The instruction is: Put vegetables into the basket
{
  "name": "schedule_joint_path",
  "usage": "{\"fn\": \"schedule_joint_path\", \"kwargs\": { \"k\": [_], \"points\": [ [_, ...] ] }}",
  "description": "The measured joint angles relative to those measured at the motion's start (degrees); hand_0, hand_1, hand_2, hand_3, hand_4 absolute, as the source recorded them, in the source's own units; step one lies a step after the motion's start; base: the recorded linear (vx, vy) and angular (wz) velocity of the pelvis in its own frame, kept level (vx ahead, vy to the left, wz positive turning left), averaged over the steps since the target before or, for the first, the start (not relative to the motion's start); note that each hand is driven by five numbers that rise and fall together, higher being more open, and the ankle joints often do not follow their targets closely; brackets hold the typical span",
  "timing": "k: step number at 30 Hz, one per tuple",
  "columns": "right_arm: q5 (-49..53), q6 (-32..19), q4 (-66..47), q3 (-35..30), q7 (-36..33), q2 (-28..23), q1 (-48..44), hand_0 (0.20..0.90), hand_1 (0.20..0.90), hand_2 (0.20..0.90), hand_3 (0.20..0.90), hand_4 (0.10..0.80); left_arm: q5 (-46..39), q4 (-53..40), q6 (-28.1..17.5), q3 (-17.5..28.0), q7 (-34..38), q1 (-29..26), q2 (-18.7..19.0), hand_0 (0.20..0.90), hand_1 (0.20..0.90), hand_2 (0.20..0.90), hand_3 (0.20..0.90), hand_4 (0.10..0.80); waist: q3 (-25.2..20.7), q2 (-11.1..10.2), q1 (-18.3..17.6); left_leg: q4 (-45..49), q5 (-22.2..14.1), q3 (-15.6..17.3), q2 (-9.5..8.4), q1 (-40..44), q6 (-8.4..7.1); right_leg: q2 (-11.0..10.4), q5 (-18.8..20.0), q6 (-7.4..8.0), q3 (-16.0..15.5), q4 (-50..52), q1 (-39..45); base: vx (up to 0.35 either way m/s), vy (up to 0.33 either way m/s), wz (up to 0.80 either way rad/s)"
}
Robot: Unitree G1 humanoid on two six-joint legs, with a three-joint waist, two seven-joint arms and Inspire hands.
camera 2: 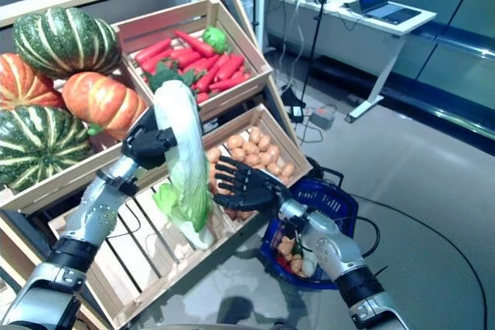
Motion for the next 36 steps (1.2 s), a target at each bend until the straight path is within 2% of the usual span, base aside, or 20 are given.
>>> {"fn": "schedule_joint_path", "kwargs": {
  "k": [3,15,24,30,34,35,36],
  "points": [
    [-0.29,0.00,-0.06,0.18,-1.21,1.81,-0.01,0.900,0.900,0.900,0.900,0.800,0.50,-0.86,0.00,-0.77,0.04,0.00,-1.76,0.300,0.300,0.300,0.300,0.400,-0.03,-0.05,0.06,0.00,-0.04,0.70,-0.07,0.33,0.07,-0.04,0.28,-0.01,0.73,0.00,-0.01,0.016,-0.012,-0.11],
    [-0.24,0.01,-0.58,1.99,-1.95,2.12,-0.01,0.900,0.900,0.900,0.900,0.800,2.80,-2.61,0.17,-2.07,0.61,0.00,-2.55,0.300,0.300,0.300,0.300,0.400,-0.95,-1.37,-0.01,-0.01,-0.04,0.99,-0.03,0.81,0.07,0.04,0.51,-0.12,1.25,0.00,0.22,0.002,-0.002,-0.01],
    [0.20,0.11,-2.46,4.40,-1.75,2.97,-0.12,0.900,0.900,0.900,0.900,0.800,2.68,-2.61,3.95,-3.91,-0.64,0.00,-4.75,0.300,0.300,0.300,0.300,0.400,-1.01,-1.43,0.04,-0.01,-0.03,1.02,-0.09,0.94,0.10,0.00,0.61,-0.12,1.38,0.00,0.34,0.000,0.000,0.00],
    [5.31,2.18,-2.47,4.37,2.48,2.48,-0.20,0.900,0.900,0.900,0.900,0.800,0.14,-2.03,8.53,-1.67,-4.71,0.00,-5.81,0.300,0.300,0.300,0.300,0.400,-1.02,-1.43,0.16,-0.01,-0.02,0.98,-0.06,1.21,0.10,0.01,0.62,-0.13,1.36,0.00,0.68,0.000,0.000,0.00],
    [7.21,2.17,-2.47,4.28,3.39,2.31,-0.72,0.900,0.900,0.900,0.900,0.800,-2.40,-1.27,9.60,-0.65,-6.06,0.01,-6.24,0.300,0.300,0.300,0.300,0.400,-1.88,-1.46,0.19,-0.02,-0.03,0.97,-0.06,1.30,0.10,0.01,0.62,-0.13,1.36,0.00,0.77,0.000,0.000,0.00],
    [7.23,2.17,-2.46,4.28,3.41,2.31,-0.82,0.841,0.841,0.841,0.841,0.761,-2.53,-1.28,9.71,-0.59,-6.24,0.01,-6.24,0.300,0.300,0.300,0.300,0.400,-2.22,-1.45,0.23,-0.02,-0.03,0.96,-0.07,1.29,0.10,0.00,0.62,-0.13,1.36,0.00,0.76,0.000,0.000,0.00],
    [7.23,2.17,-2.46,4.25,3.43,2.31,-0.82,0.425,0.425,0.425,0.425,0.483,-2.53,-1.28,9.71,-0.59,-6.42,0.01,-6.24,0.300,0.300,0.300,0.300,0.400,-2.54,-1.47,0.25,-0.02,-0.03,0.96,-0.08,1.29,0.10,0.00,0.61,-0.12,1.36,-0.01,0.76,0.000,0.000,0.00]
  ]
}}
